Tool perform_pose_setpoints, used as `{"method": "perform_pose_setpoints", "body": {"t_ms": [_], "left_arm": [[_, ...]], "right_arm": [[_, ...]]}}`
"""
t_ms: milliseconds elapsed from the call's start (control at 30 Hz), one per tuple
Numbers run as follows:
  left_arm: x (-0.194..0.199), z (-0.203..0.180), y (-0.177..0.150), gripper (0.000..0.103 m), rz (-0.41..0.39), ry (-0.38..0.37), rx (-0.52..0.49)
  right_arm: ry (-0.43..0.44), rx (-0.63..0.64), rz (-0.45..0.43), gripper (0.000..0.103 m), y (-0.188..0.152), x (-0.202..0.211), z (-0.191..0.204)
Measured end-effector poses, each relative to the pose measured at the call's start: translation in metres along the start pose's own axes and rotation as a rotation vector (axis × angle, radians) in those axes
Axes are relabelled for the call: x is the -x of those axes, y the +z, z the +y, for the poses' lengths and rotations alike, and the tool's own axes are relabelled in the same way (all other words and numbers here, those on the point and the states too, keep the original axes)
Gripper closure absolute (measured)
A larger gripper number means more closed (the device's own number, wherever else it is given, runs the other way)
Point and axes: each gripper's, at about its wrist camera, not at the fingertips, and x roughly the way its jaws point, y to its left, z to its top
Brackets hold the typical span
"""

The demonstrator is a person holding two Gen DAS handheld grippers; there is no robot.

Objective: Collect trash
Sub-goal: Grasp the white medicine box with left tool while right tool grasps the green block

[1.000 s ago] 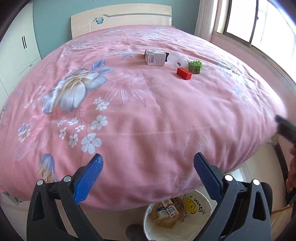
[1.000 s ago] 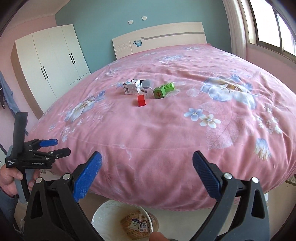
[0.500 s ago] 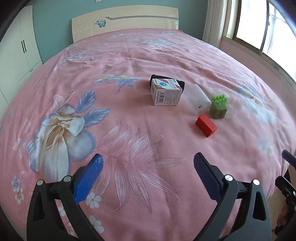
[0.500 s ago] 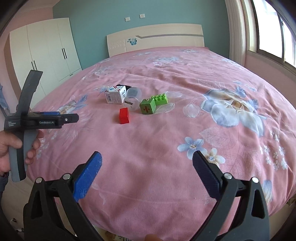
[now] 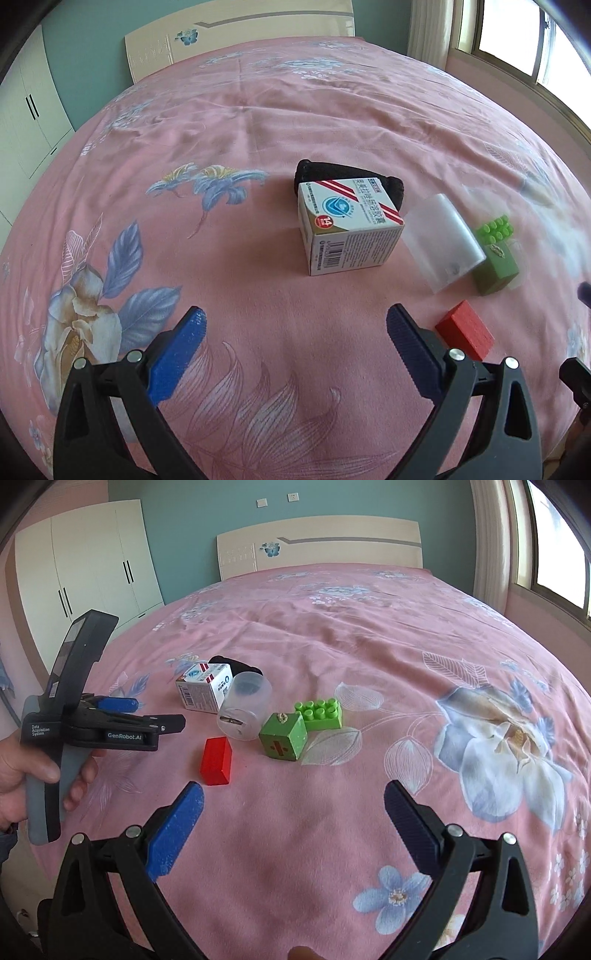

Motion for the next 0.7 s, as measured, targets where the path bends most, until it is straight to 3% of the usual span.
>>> {"method": "perform_pose_setpoints", "body": {"t_ms": [200, 367, 533, 700], "left_arm": [[-0.017, -0.005, 0.013, 0.003, 0.016, 0.022, -0.008], [-0.033, -0.008, 0.023, 0.003, 0.055, -0.013, 0.004], [-0.043, -0.007, 0.031, 0.004, 0.060, 0.000, 0.027], [-0.046, 0.005, 0.038, 0.004, 0.051, -0.017, 0.095]], "right_arm": [[-0.030, 0.023, 0.055, 0.012, 0.018, -0.036, 0.006], [-0.010, -0.023, 0.099, 0.022, 0.028, -0.059, -0.002], [-0.018, -0.036, 0.133, 0.041, 0.030, -0.076, -0.004], [-0.013, -0.041, 0.129, 0.041, 0.032, -0.080, -0.005]]}}
